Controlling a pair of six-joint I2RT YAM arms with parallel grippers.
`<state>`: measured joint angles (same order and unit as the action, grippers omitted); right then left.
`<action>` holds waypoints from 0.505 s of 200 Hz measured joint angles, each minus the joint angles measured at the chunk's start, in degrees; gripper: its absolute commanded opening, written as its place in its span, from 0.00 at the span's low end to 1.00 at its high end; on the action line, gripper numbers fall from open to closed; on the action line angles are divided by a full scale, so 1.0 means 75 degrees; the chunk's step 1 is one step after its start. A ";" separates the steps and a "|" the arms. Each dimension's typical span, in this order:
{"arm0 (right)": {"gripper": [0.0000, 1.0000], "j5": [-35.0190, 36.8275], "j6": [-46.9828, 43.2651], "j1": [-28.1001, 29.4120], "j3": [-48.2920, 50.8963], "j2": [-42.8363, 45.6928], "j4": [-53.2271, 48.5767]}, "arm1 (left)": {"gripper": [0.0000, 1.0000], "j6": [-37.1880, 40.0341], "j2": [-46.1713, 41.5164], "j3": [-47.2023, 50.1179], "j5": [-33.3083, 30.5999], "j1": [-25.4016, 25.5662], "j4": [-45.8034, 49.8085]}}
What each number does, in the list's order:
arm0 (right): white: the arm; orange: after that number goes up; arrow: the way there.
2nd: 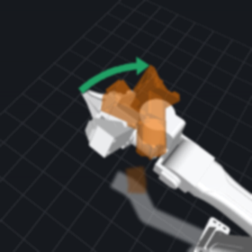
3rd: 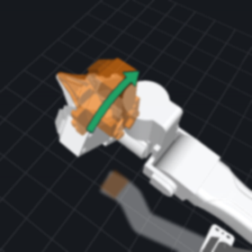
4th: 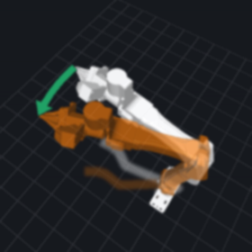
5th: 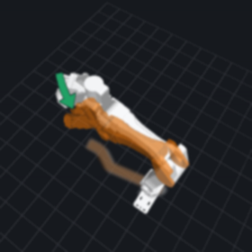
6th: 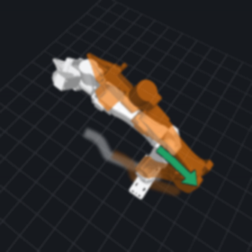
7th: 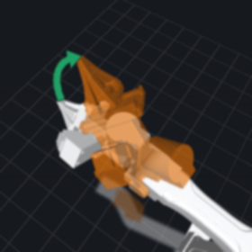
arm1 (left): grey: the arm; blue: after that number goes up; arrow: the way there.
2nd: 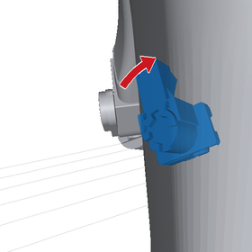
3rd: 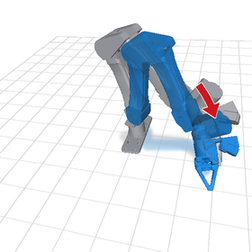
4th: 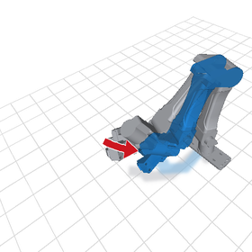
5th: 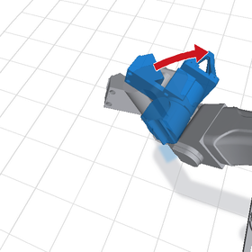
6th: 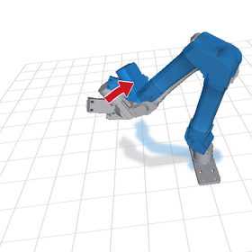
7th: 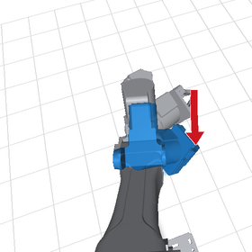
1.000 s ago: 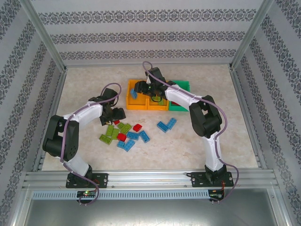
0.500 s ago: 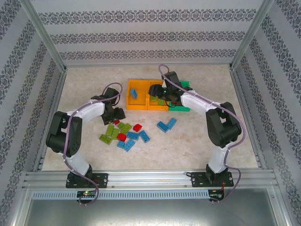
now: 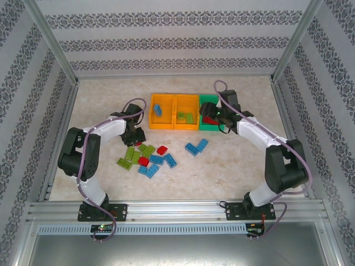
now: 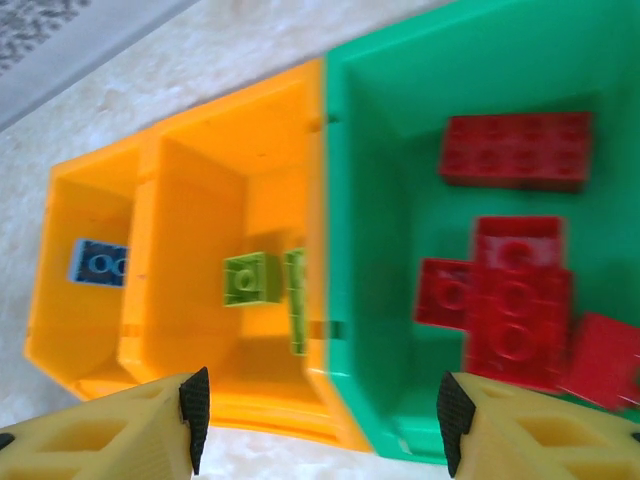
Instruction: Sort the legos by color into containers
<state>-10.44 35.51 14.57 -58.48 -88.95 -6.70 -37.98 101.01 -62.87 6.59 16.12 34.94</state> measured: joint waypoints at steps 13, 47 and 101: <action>0.66 0.0067 -0.0070 -0.0271 0.0326 0.0306 -0.0076 | 0.34 0.0015 0.0000 -0.0023 -0.0017 0.0006 0.0000; 0.67 0.0294 -0.0341 -0.0918 0.1072 0.1218 -0.0280 | 0.32 0.0026 -0.0041 -0.0038 -0.0157 0.0122 0.0006; 0.68 0.0428 -0.0574 -0.1699 0.2124 0.2305 -0.0510 | 0.32 0.0146 -0.0256 -0.1317 -0.0455 0.1198 0.0102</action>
<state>-7.22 31.20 1.83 -42.54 -71.66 -10.52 -36.88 99.09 -72.75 3.18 25.10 35.70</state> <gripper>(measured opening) 0.675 0.322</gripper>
